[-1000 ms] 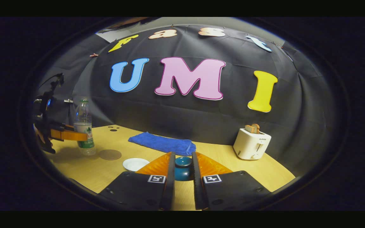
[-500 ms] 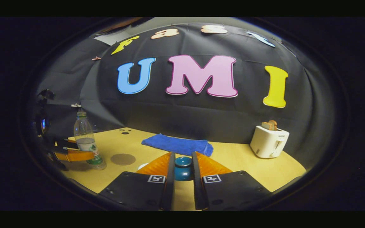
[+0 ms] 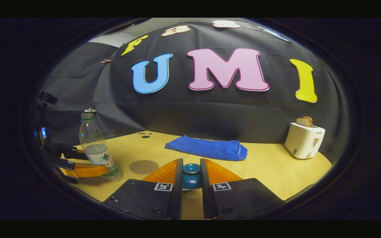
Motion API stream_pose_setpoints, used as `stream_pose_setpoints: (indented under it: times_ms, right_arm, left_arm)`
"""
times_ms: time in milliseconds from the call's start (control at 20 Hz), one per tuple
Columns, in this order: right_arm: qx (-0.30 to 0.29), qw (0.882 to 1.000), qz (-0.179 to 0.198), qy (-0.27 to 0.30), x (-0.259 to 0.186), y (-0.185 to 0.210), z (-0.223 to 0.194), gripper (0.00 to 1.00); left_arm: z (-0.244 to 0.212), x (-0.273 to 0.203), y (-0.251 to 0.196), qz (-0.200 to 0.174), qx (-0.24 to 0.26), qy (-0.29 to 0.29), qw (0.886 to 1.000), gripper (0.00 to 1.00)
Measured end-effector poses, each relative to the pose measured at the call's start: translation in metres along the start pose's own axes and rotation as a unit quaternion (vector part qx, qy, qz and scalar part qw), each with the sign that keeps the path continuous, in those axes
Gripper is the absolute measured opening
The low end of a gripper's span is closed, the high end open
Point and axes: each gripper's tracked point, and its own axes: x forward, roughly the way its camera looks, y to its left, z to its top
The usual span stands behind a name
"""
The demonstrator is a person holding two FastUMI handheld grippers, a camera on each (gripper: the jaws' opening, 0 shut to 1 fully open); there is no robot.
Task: Open the teacup lid with one hand, grasp the water bottle and pour water into the teacup with the other hand; after pouring, place the water bottle on the coaster and then close the teacup lid.
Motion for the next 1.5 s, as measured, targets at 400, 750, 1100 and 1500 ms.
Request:
stream_pose_setpoints:
  times_ms: [400,750,1100,1500]
  right_arm:
    - [0.002,1.000,0.012,0.024,0.021,0.010,-0.024,0.28]
    - [0.005,0.999,0.012,0.032,0.028,0.011,-0.034,0.29]
    - [0.012,0.999,0.010,0.040,0.032,0.010,-0.040,0.28]
    - [0.011,0.998,0.011,0.056,0.035,0.010,-0.046,0.24]
  left_arm:
    - [-0.004,-0.003,0.006,0.002,-0.019,0.009,1.000,0.89]
    - [0.036,0.038,0.002,-0.013,-0.007,-0.039,0.999,0.80]
    - [0.044,0.089,0.021,0.005,0.009,-0.046,0.999,0.80]
    - [0.042,0.114,0.023,-0.001,0.031,-0.041,0.999,0.80]
